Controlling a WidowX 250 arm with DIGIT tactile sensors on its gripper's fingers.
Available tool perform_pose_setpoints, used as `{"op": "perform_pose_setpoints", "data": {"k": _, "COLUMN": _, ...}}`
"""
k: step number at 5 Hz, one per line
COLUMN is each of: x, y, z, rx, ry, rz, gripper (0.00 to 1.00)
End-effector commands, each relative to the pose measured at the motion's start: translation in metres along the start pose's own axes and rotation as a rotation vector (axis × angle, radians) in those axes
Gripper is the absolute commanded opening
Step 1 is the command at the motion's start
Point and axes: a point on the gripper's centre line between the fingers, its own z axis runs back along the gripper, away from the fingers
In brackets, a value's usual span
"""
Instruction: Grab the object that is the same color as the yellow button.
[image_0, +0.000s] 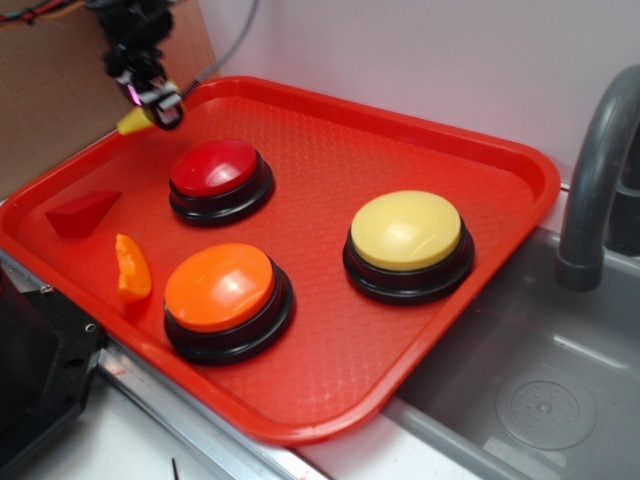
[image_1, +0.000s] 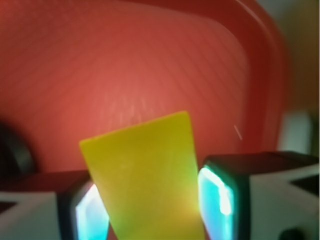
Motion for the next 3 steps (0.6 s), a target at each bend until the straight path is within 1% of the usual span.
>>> {"op": "perform_pose_setpoints", "data": {"k": 1, "x": -0.020, "y": -0.043, "z": 0.078, "rx": 0.000, "ry": -0.070, "rz": -0.099, "gripper": 0.00}}
{"op": "perform_pose_setpoints", "data": {"k": 2, "x": -0.011, "y": -0.075, "z": 0.083, "rx": -0.022, "ry": -0.069, "rz": -0.182, "gripper": 0.00}}
{"op": "perform_pose_setpoints", "data": {"k": 3, "x": -0.003, "y": -0.092, "z": 0.079, "rx": 0.012, "ry": -0.055, "rz": -0.224, "gripper": 0.00}}
